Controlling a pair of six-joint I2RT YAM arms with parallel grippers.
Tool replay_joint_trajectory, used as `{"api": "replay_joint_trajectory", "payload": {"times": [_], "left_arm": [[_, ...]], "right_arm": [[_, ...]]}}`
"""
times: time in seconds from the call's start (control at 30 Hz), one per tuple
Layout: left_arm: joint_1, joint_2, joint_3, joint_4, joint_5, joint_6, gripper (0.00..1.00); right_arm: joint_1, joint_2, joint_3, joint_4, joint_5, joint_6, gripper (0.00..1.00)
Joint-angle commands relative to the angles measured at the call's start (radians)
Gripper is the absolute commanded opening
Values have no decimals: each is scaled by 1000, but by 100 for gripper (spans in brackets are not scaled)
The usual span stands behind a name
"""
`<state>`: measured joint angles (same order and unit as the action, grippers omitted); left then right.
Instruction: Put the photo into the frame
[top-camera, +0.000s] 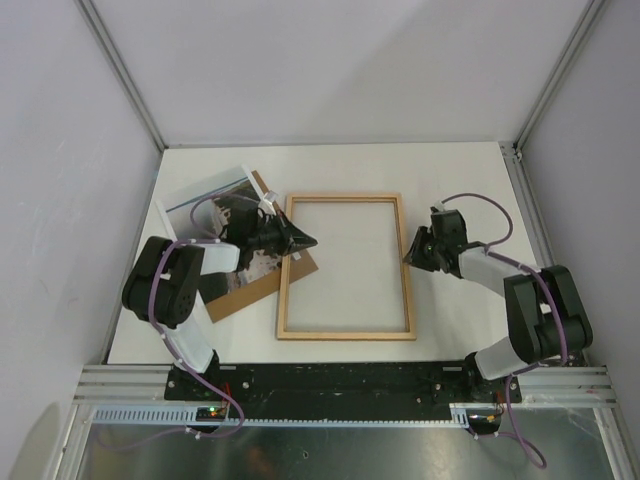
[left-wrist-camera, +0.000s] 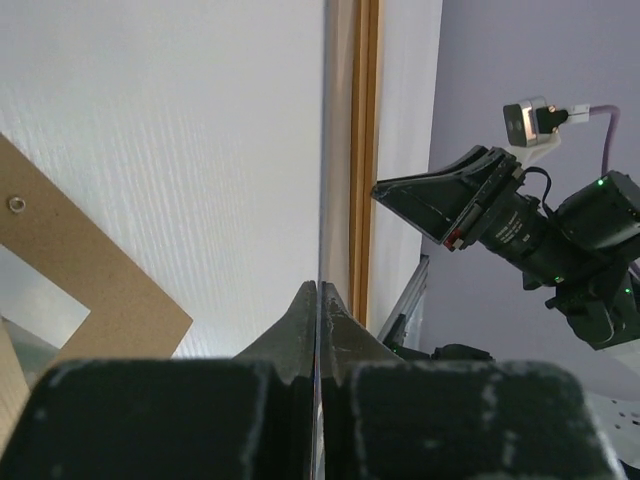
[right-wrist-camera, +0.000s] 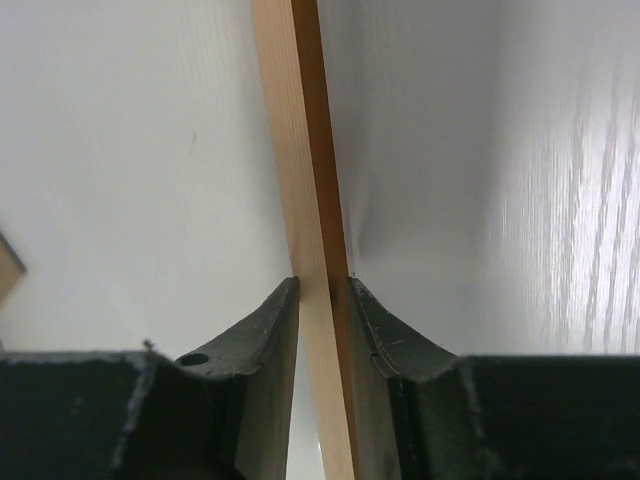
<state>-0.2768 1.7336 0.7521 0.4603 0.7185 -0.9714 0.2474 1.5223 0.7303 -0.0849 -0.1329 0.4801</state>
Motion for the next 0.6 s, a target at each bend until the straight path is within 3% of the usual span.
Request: {"api": "replay_joint_trajectory", "payload": {"times": [0.0,0.3,0.57], "left_arm": [[12,-61,-18,61,41,-26,0],[33,-86,-36,76,67,-42,0],[40,-110,-58,108,72,-45,0]], "right_arm": [[-5,-72,-80,-17,-38,37,31],[-86,-197,-160,33,-55,79,47],[-114,-216,-172,130,-66,129,44]]}}
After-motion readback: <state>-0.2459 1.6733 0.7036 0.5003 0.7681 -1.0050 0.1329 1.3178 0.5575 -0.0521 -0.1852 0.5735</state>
